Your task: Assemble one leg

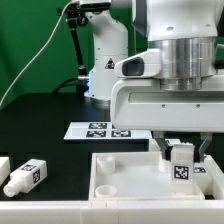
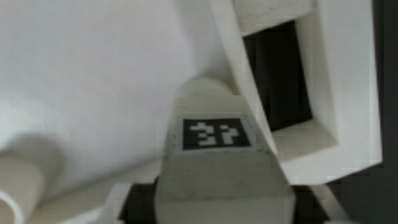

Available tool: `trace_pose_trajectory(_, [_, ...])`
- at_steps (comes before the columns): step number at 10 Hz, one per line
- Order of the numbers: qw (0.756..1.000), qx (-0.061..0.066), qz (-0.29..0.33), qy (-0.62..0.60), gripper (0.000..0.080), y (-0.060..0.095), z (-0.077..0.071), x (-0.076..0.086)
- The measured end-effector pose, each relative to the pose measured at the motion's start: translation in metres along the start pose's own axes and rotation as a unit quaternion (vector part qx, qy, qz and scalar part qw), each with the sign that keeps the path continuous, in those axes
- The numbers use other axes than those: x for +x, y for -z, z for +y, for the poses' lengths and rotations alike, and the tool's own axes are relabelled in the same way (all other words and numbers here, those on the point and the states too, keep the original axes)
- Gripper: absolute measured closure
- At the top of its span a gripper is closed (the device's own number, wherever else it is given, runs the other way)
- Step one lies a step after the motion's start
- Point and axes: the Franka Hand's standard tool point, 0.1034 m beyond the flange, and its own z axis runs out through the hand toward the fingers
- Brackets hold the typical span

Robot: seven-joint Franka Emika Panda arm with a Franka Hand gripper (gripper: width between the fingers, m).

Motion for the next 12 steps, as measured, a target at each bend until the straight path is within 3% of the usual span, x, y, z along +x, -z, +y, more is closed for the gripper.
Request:
trace_pose_trajectory(3, [0.987,-0.002,0.005,-0.163,0.0515,0.0001,0.0008,0.0002])
trace_pose_trajectory(6, [0.966,0.006,-0.005,-0.257,0.0515,0.0009,0.0024,0.0015])
trace_pose_trajectory(9, [0.97,0.003,-0.005,-0.244,0.0475,0.0002,0.0013,-0.0002])
trace_pose_trajectory(10, [0.98,-0.007,-0.008,-0.198,0.0308,0.0007,-0.0017,-0.0048])
trace_pose_trajectory(11, [0.992,-0.006,-0.007,-0.128,0.0185,0.0033,-0.0044,-0.0055])
trace_pose_trajectory(12, [0.995,-0.004,-0.006,-0.094,0.0159,0.0054,-0.0061,-0.0053])
